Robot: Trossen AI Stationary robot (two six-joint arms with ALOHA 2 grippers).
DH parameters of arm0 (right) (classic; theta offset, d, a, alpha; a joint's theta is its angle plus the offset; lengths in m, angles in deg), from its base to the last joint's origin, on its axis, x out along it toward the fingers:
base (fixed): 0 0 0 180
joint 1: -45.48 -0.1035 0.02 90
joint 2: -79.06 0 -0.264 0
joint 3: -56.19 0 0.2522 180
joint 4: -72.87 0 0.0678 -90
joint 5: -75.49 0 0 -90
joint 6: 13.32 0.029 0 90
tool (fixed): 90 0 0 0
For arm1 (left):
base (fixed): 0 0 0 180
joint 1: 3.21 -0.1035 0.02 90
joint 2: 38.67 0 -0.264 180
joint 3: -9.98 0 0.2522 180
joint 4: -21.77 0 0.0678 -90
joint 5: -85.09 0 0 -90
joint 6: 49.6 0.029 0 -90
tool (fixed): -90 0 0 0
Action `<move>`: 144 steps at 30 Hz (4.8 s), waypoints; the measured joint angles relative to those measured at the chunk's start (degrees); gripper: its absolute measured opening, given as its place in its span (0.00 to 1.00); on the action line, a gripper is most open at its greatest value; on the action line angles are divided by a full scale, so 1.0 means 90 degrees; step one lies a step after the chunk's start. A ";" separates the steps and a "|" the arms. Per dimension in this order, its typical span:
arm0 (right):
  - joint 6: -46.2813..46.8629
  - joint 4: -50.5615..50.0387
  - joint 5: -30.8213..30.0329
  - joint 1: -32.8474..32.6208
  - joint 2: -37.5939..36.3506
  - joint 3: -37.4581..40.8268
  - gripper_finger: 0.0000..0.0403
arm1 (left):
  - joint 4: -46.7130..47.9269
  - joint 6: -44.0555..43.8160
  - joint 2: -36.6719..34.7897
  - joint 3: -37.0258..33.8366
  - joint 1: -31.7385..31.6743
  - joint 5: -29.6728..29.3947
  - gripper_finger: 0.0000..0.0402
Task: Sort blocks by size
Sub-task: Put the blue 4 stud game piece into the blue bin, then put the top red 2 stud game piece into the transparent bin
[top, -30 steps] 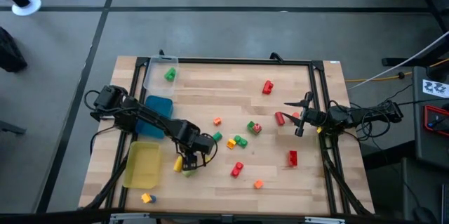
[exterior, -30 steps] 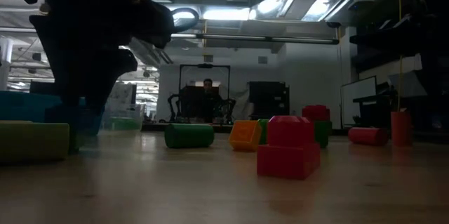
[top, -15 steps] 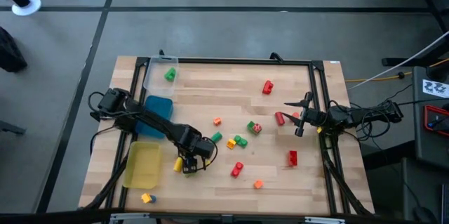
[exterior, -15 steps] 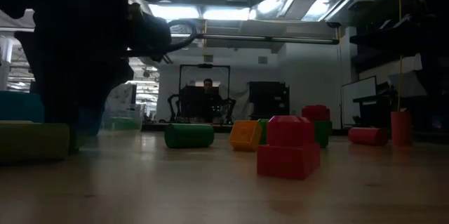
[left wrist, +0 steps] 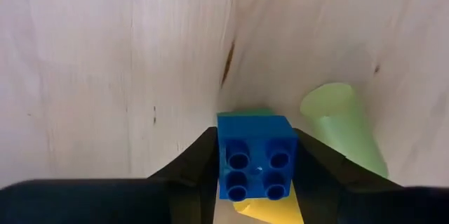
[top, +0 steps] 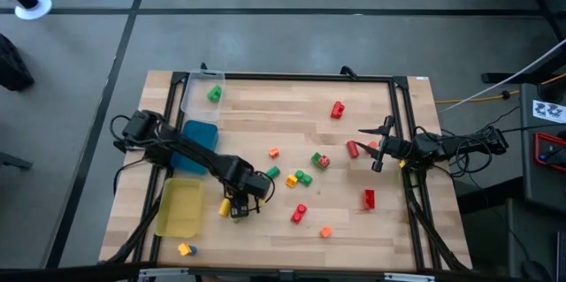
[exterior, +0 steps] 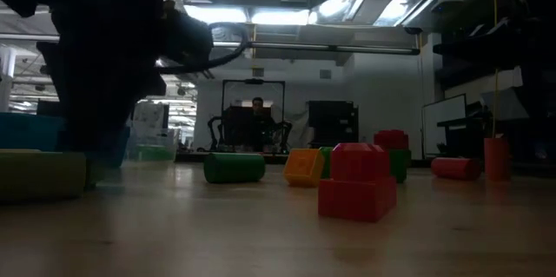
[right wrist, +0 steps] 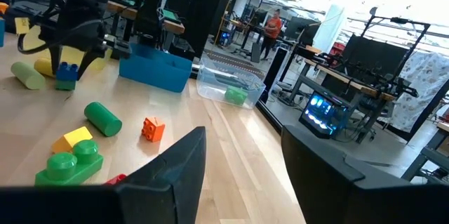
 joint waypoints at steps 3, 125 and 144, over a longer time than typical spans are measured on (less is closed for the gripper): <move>0.0000 0.0000 -0.0002 -0.0001 0.0000 0.0000 0.47 | 0.0026 -0.0118 -0.0125 0.0002 -0.0052 0.0000 0.31; -0.3169 -0.3469 0.2500 0.4638 0.7266 -0.5296 0.47 | -0.0043 0.0910 -0.3679 -0.1217 -0.3773 -0.1899 0.56; 0.0484 -0.2734 0.1654 0.4959 0.9721 -0.5889 0.47 | -0.0532 0.1412 -0.3676 -0.1222 -0.3770 -0.1897 0.56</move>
